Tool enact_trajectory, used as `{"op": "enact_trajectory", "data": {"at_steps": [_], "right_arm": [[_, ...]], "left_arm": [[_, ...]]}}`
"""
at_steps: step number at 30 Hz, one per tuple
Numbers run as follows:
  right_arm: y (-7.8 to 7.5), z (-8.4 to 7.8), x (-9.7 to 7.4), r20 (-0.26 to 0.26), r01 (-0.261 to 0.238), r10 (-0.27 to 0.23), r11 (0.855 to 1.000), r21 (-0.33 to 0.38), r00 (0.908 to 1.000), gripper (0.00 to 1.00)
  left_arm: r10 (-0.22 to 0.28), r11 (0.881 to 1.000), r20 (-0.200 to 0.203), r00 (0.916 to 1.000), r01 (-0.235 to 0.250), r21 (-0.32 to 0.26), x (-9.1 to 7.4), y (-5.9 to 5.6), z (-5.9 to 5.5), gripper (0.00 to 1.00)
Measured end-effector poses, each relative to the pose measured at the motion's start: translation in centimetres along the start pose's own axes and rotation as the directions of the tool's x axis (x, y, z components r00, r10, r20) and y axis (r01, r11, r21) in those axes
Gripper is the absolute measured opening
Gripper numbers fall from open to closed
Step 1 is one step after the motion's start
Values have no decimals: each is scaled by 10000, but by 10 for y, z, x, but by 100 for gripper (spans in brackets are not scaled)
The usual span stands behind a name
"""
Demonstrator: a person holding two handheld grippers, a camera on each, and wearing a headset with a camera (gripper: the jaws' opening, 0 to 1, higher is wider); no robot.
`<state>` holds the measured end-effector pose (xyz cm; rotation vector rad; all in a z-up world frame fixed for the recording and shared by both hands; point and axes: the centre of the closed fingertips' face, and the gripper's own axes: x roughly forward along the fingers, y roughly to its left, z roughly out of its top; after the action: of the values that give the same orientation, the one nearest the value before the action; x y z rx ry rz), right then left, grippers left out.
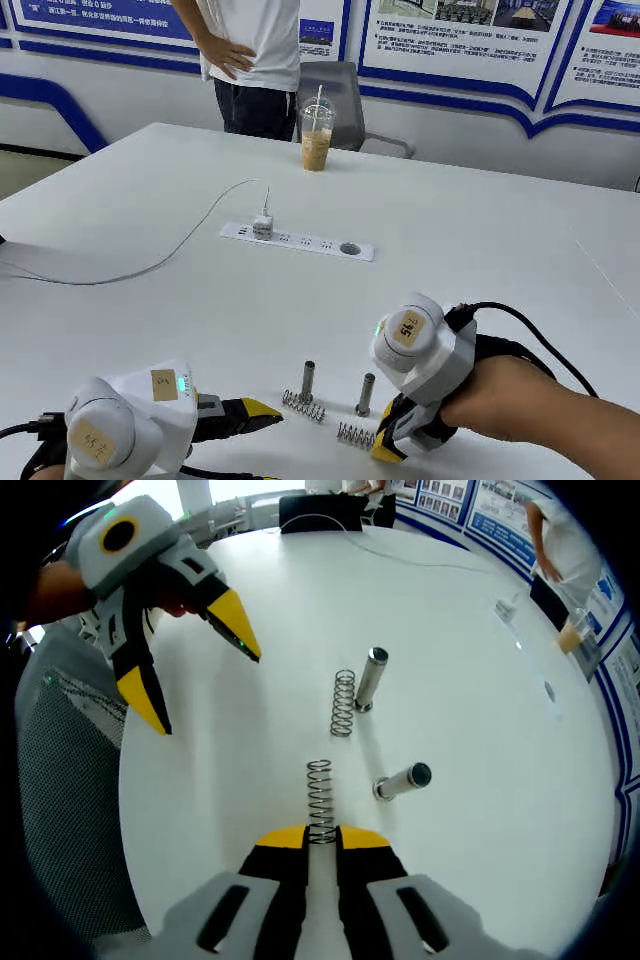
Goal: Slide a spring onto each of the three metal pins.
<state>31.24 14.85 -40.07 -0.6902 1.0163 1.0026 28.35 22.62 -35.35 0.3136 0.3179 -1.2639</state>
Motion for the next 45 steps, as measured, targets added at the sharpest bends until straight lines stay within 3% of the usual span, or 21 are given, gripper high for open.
{"op": "enact_trajectory", "data": {"at_steps": [10, 26, 45], "right_arm": [[20, 6, -24, 1, -266, 267, 9951, -953, 9996, 12], [50, 19, -38, -71, -668, 668, 9749, -2125, 9977, 12], [61, 24, -42, -239, -883, 850, 9599, -2661, 9961, 12]], "left_arm": [[-142, 9998, 41, 9999, 141, 125, 5, -2, 4, 43], [-610, 9973, 149, 9980, 603, 423, 15, -17, 14, 40], [-1134, 9895, 309, 9931, 1100, 941, 20, -29, 21, 19]]}}
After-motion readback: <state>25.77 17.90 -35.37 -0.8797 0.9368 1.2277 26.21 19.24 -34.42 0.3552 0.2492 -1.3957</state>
